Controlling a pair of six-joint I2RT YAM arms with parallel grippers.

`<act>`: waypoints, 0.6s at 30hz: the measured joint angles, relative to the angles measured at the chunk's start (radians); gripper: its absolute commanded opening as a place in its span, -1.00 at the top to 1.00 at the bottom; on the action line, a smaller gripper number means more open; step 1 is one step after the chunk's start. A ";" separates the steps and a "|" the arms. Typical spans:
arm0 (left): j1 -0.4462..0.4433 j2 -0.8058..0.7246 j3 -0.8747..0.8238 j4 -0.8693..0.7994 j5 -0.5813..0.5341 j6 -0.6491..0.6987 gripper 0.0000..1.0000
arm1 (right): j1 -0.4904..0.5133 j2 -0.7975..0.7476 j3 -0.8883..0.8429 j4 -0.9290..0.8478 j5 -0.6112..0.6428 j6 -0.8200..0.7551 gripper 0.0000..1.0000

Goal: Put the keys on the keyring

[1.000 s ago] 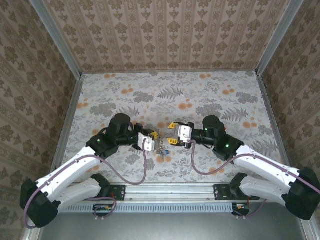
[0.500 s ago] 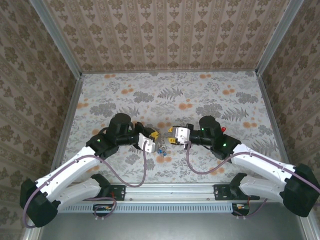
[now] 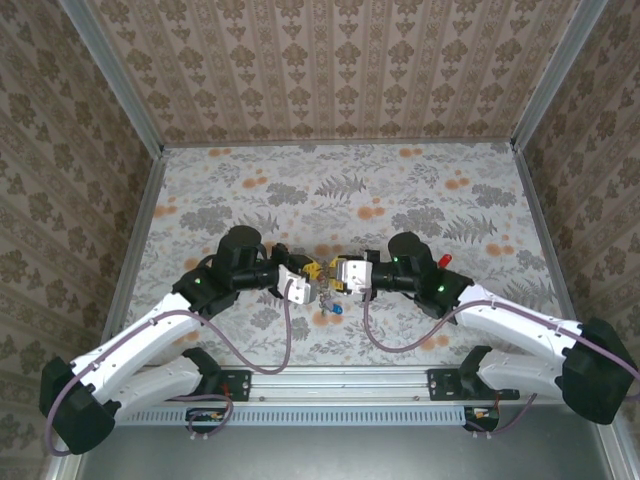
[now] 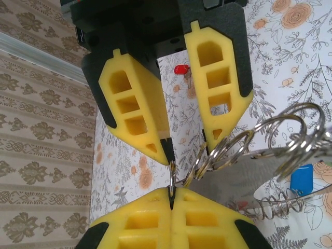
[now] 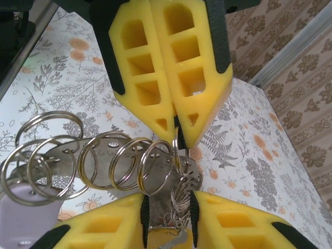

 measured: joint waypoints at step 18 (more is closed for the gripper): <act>0.000 0.013 0.000 0.028 0.008 -0.068 1.00 | 0.006 -0.070 -0.075 0.099 0.002 0.097 0.39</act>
